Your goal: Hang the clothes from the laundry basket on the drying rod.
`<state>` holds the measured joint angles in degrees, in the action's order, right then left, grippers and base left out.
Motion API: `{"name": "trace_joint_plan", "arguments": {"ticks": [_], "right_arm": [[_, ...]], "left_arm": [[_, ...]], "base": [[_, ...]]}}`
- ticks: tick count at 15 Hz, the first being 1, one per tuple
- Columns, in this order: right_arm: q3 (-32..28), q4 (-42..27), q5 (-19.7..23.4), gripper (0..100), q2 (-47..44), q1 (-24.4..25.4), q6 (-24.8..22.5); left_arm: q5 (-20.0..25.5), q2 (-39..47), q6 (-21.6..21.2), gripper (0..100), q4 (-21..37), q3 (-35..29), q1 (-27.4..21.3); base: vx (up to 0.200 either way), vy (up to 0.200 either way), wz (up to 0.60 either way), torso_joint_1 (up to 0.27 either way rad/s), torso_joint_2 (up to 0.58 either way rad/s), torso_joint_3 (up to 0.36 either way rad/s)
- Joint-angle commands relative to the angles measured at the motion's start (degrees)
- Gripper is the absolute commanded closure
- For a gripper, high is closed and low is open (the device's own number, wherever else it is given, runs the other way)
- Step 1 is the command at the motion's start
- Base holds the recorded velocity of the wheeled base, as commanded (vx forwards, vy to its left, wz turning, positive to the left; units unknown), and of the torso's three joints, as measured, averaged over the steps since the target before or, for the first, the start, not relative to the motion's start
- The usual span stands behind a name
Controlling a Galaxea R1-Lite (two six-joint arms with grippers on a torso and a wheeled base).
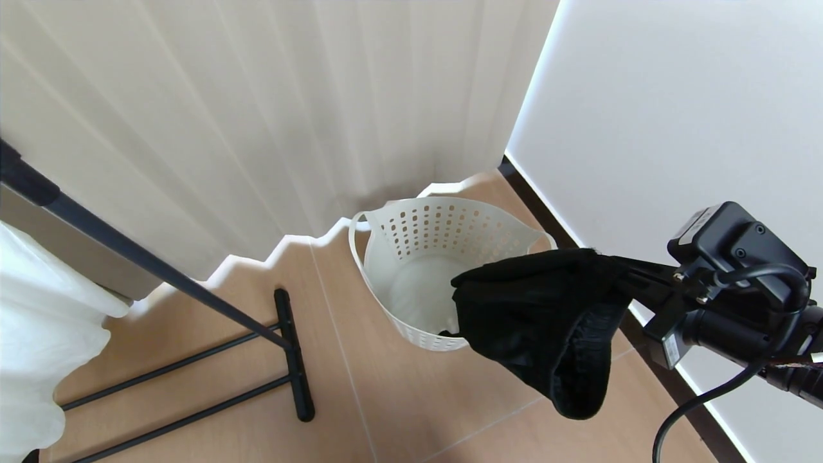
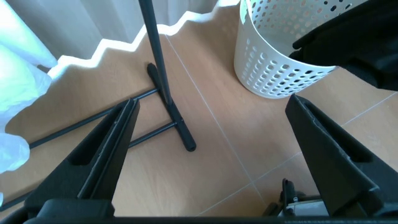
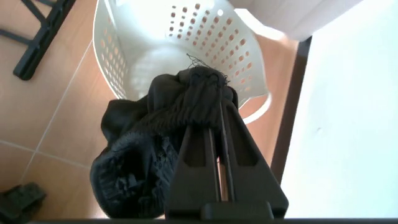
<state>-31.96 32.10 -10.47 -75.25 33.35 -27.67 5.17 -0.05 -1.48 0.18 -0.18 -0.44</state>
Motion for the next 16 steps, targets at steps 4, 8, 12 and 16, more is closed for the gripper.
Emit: {"name": "trace_joint_plan", "arguments": {"ticks": [4,8,12,16], "right_arm": [[-0.12,0.16,0.1,100,-1.56,-0.31,-0.01],[0.24,0.07,0.19,100,-1.74,-0.31,-0.01],[0.15,0.07,-0.08,100,-1.83,-0.92,-0.01],[0.41,-0.02,0.01,100,-1.74,-0.92,-0.01]], "left_arm": [[0.02,0.05,0.07,0,-0.01,0.01,0.0],[-0.07,0.05,0.16,0,-0.01,0.01,0.0],[0.02,0.05,-0.02,0,-0.01,0.01,0.0],[0.02,0.05,-0.02,0,-0.01,0.01,0.0]], "base": [[0.0,0.0,0.0,0.002,0.0,0.203],[0.0,0.0,0.0,0.001,0.0,0.209],[0.0,0.0,0.0,0.012,-0.09,0.118],[0.0,0.0,0.0,0.086,-0.41,-0.111]]}}
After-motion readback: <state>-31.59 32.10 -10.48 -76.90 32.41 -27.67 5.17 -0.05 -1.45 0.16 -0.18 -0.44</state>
